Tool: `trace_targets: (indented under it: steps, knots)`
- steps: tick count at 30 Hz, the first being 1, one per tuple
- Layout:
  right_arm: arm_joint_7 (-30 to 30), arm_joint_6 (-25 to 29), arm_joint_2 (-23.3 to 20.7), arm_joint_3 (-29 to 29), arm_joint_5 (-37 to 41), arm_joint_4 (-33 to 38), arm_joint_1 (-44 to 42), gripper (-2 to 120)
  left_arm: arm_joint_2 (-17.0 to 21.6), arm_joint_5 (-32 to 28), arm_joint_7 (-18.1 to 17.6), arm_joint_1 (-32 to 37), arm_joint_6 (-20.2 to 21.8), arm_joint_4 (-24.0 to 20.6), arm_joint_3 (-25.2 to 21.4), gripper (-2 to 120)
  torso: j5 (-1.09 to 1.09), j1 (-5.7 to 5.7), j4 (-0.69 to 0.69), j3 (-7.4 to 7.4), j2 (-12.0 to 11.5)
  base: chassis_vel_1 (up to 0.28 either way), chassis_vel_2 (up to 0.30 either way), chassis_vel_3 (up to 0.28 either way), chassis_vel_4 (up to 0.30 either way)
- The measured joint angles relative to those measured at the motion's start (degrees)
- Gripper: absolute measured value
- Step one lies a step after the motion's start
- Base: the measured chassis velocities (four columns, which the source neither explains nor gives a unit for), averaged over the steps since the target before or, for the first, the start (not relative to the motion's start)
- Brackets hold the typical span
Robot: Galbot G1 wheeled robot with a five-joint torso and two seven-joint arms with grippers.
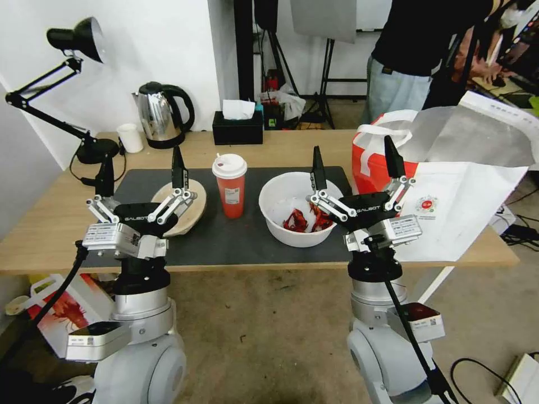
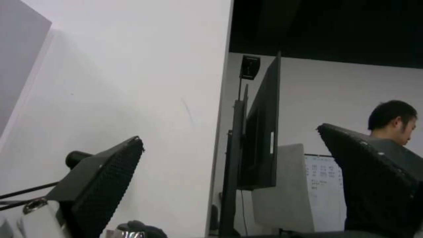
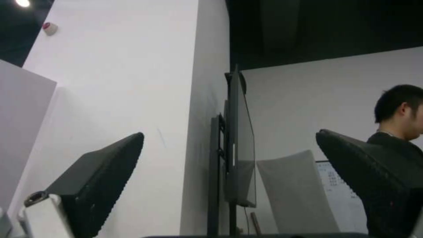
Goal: Pick up the trash from the table and place it into the takeout bag.
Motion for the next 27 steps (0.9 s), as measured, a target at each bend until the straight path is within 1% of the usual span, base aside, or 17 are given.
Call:
trace_targets:
  steps: [15,20,22,24,25,26,27]
  knots:
    - [-0.02,-0.22,-0.54,-0.25,0.19,0.35,-0.03,100,-0.13,0.01,0.00,0.38,0.00,-0.45,-0.01,100,0.00,0.00,0.00,0.00,0.00,0.000,0.000,0.000,0.000]
    - [-0.26,-1.41,-2.36,-0.86,2.46,0.39,0.66,100,-0.17,0.02,0.01,0.41,-0.01,-0.47,0.08,100,0.00,0.00,0.00,0.00,0.00,0.000,0.000,0.000,0.000]
    - [-0.42,-4.63,-6.88,-2.35,7.14,0.58,2.34,100,-0.03,-0.02,0.04,0.42,-0.01,-0.47,0.14,100,0.00,0.00,0.00,0.00,0.00,0.000,0.000,0.000,0.000]
    - [-0.38,-7.85,-13.10,-4.00,13.81,0.94,4.18,100,0.21,-0.21,0.06,0.52,-0.01,-0.47,0.15,100,0.01,0.00,0.01,0.00,0.00,0.000,0.000,0.000,0.000]
    - [-0.38,-7.85,-13.10,-4.00,13.81,0.94,4.18,100,0.21,-0.21,0.06,0.52,-0.01,-0.47,0.15,100,0.01,0.00,0.01,0.00,0.00,0.000,0.000,0.000,0.000]
    - [-0.05,-9.43,-17.07,-4.76,17.74,1.34,5.49,100,0.32,-0.29,0.06,0.57,-0.01,-0.47,0.15,100,0.01,0.00,0.00,0.00,0.00,0.000,0.000,0.000,0.000]
    - [0.32,-10.33,-20.05,-5.41,20.48,1.68,6.53,100,0.33,-0.34,0.07,0.61,-0.01,-0.46,0.16,100,0.05,0.00,-0.01,0.00,0.00,0.000,0.000,0.000,0.000]
